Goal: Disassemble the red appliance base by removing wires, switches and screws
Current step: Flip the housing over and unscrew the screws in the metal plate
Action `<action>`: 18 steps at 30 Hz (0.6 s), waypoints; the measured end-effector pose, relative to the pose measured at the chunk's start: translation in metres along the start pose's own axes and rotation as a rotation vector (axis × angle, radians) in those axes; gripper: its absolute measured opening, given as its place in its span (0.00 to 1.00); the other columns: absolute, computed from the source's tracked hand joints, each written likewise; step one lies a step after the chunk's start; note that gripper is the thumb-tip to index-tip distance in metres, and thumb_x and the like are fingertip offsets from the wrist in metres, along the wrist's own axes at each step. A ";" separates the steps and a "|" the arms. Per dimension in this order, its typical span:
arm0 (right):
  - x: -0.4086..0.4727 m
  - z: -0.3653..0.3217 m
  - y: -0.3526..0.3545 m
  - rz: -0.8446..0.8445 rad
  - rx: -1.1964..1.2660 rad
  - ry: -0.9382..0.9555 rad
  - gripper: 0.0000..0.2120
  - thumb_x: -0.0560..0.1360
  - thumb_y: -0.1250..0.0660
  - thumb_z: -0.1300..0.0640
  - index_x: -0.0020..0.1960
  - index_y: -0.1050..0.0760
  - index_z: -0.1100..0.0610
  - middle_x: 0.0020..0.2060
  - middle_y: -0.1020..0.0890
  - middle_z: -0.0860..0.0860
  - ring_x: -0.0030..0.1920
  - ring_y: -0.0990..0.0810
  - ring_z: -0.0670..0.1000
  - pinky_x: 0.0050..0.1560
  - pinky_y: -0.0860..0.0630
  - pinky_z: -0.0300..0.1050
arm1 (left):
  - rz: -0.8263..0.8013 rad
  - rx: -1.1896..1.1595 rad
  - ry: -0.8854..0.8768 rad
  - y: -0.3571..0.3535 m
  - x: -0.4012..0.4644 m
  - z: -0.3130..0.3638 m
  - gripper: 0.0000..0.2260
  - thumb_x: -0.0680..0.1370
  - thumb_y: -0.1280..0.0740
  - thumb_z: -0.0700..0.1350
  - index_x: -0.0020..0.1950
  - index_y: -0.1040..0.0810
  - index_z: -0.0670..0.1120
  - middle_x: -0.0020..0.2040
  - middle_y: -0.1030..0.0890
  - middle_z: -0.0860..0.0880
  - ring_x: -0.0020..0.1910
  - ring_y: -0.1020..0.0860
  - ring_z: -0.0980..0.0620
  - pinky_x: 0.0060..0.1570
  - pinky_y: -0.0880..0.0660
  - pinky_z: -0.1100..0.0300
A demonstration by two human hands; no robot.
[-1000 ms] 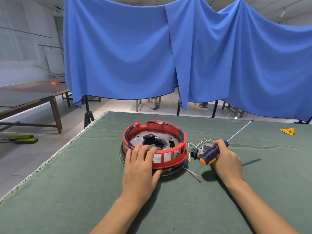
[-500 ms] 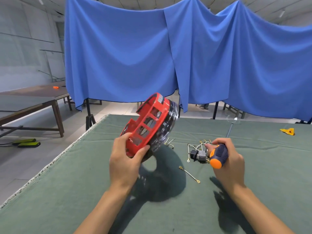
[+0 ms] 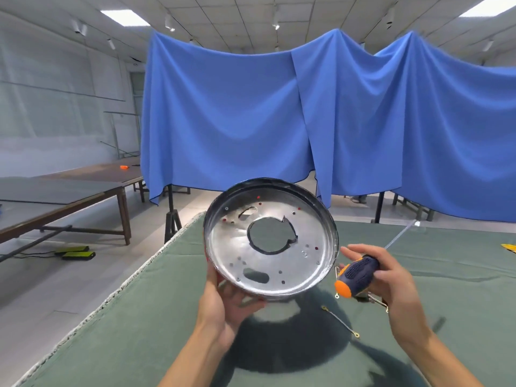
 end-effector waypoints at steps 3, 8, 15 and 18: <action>0.005 -0.003 0.003 0.155 0.069 -0.040 0.13 0.78 0.40 0.53 0.41 0.21 0.56 0.45 0.14 0.57 0.45 0.15 0.61 0.44 0.20 0.59 | -0.038 -0.033 0.061 0.005 0.004 -0.002 0.21 0.80 0.43 0.59 0.58 0.21 0.45 0.53 0.18 0.37 0.50 0.19 0.33 0.42 0.23 0.34; 0.009 0.006 0.015 0.230 0.075 -0.079 0.12 0.76 0.38 0.69 0.37 0.26 0.57 0.44 0.14 0.56 0.41 0.15 0.59 0.35 0.19 0.47 | -0.038 0.048 0.064 0.007 0.005 -0.002 0.22 0.79 0.45 0.53 0.45 0.18 0.40 0.39 0.21 0.34 0.37 0.20 0.38 0.41 0.23 0.38; 0.013 0.016 0.019 0.227 -0.032 -0.119 0.22 0.73 0.44 0.75 0.38 0.19 0.53 0.38 0.18 0.47 0.30 0.17 0.51 0.26 0.24 0.38 | 0.019 0.080 0.020 0.010 0.005 -0.006 0.21 0.80 0.44 0.51 0.41 0.16 0.42 0.43 0.22 0.39 0.37 0.21 0.42 0.50 0.24 0.42; 0.011 0.017 0.020 0.235 -0.004 -0.151 0.23 0.72 0.45 0.76 0.39 0.19 0.53 0.39 0.21 0.52 0.25 0.23 0.49 0.25 0.27 0.38 | 0.012 0.076 0.036 0.011 0.006 -0.007 0.19 0.80 0.45 0.51 0.49 0.18 0.40 0.49 0.22 0.39 0.41 0.21 0.40 0.57 0.28 0.38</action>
Point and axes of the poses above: each hand's wrist, its own x-axis towards the middle knuckle, its own y-axis out of the back of the hand, z = x × y, the point moved 1 cm from there along x, towards the middle knuckle
